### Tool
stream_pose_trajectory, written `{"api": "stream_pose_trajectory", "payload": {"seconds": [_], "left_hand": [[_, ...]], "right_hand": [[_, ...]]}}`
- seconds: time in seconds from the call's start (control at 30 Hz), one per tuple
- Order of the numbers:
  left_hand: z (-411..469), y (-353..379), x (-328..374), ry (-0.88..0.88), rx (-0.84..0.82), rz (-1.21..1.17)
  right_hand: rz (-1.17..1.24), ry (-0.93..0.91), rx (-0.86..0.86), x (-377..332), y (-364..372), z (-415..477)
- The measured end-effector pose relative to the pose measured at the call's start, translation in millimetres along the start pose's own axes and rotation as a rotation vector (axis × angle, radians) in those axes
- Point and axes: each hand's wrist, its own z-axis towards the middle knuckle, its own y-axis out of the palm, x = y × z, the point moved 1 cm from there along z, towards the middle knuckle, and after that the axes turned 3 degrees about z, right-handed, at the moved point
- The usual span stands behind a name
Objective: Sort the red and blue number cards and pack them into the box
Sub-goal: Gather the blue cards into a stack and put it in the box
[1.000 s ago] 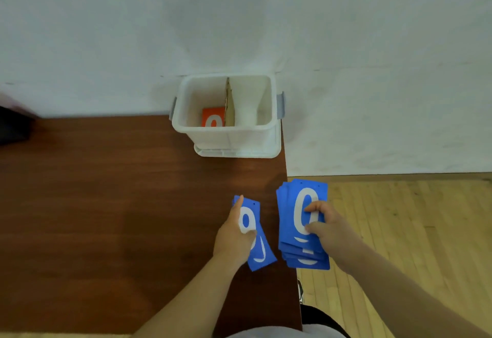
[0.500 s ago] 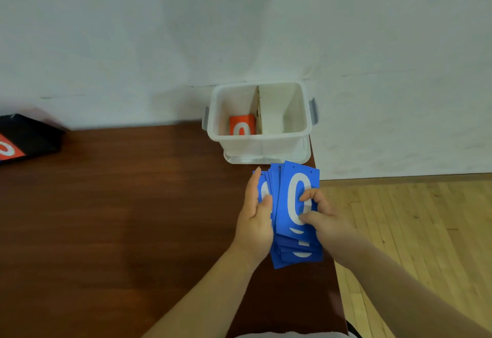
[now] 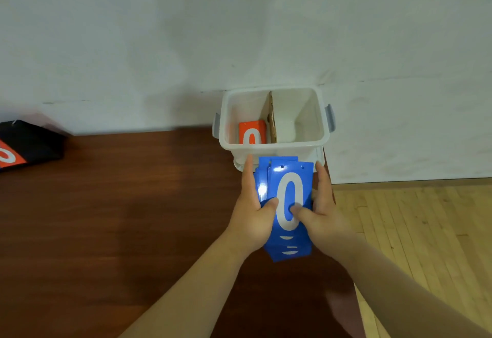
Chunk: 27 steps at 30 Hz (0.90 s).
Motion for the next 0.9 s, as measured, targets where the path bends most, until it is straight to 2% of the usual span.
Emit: {"api": "stream_pose_trajectory", "payload": {"seconds": [0.07, 0.17, 0.33, 0.5, 0.7, 0.83, 0.9], "left_hand": [[5, 2, 1, 0.031, -0.030, 0.046], [18, 6, -2, 0.091, -0.028, 0.071], [45, 17, -20, 0.174, 0.057, 0.043], [58, 27, -58, 0.331, 0.156, 0.095], [58, 37, -91, 0.470, 0.314, -0.137], [64, 37, -78, 0.420, 0.371, -0.269], [68, 36, -73, 0.417, 0.379, -0.263]], "right_hand": [[0.081, -0.007, 0.063, 2, -1, 13], [0.021, -0.073, 0.071, 2, -2, 28], [-0.107, -0.239, 0.083, 22, -1, 52], [-0.153, -0.442, 0.167, 55, 5, 69], [-0.089, -0.521, 0.190, 88, 20, 74], [-0.059, -0.574, 0.246, 87, 23, 85], [-0.047, -0.584, 0.233, 83, 24, 91]]}}
